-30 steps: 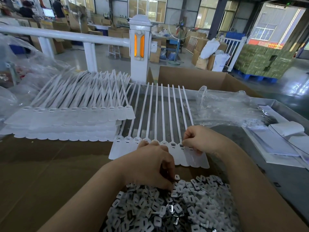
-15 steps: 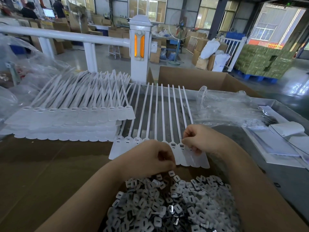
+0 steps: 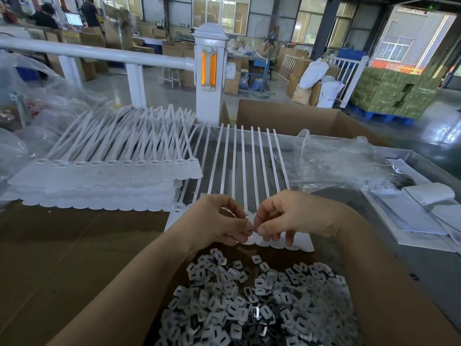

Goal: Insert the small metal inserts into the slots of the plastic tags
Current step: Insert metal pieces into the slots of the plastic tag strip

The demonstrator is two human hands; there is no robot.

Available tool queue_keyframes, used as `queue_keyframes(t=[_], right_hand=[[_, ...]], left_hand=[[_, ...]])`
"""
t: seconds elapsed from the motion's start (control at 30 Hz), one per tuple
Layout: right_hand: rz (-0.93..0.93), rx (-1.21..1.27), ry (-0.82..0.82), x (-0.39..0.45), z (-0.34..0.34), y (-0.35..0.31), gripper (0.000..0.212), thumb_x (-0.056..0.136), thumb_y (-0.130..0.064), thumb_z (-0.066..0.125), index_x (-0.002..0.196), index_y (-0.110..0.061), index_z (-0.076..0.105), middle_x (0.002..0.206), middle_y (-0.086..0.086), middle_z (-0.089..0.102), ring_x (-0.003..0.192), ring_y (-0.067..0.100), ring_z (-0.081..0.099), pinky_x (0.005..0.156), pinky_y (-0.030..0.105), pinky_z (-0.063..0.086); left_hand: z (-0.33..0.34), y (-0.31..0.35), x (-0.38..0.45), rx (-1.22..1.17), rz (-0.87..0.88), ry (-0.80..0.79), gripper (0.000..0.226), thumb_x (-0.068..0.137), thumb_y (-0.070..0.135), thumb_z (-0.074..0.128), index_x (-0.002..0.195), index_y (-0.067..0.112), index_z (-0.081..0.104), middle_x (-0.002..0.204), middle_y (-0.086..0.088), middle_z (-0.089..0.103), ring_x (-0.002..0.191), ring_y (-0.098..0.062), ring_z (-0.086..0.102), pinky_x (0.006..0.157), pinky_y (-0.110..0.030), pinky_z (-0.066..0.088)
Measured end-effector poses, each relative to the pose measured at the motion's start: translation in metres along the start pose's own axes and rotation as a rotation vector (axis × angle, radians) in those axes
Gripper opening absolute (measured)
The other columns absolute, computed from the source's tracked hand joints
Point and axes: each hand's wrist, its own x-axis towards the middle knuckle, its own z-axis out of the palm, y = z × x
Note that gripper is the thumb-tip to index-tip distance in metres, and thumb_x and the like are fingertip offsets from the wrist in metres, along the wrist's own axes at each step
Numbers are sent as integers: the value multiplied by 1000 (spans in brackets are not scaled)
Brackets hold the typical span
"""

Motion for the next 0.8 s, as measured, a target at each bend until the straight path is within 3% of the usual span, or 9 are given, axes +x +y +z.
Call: queue_keyframes(t=[0.17,0.37,0.53,0.8], right_hand=[[-16,-29,51,2,2,-3,6,93,-16,69,98,-14,70,81,1,74,71,7,66,57,21,53],[-26,8,109,3,2,-2,4,94,-13,66,91,-14,69,75,-3,72,68,6,65,54,20,51],[-51,26,149,3,2,-1,8,94,-14,65,88,-16,69,75,-3,73,67,6,64,53,20,50],[-56,85,209,1,-1,0,9,97,-15,62,93,-15,69,77,-2,73,68,7,65,53,20,50]], left_hand=[[0,-1,1,2,18,-2,26,80,18,81,95,10,62,85,-8,77,78,-18,74,68,-24,57],[0,-1,2,-85,20,14,14,90,17,71,100,12,63,90,-7,77,82,-19,74,67,-25,57],[-1,-2,4,-66,65,36,20,83,14,77,100,16,66,90,-4,77,82,-15,74,67,-20,55],[0,-5,6,-69,149,97,21,83,7,76,98,15,65,85,-8,76,77,-16,72,72,-24,56]])
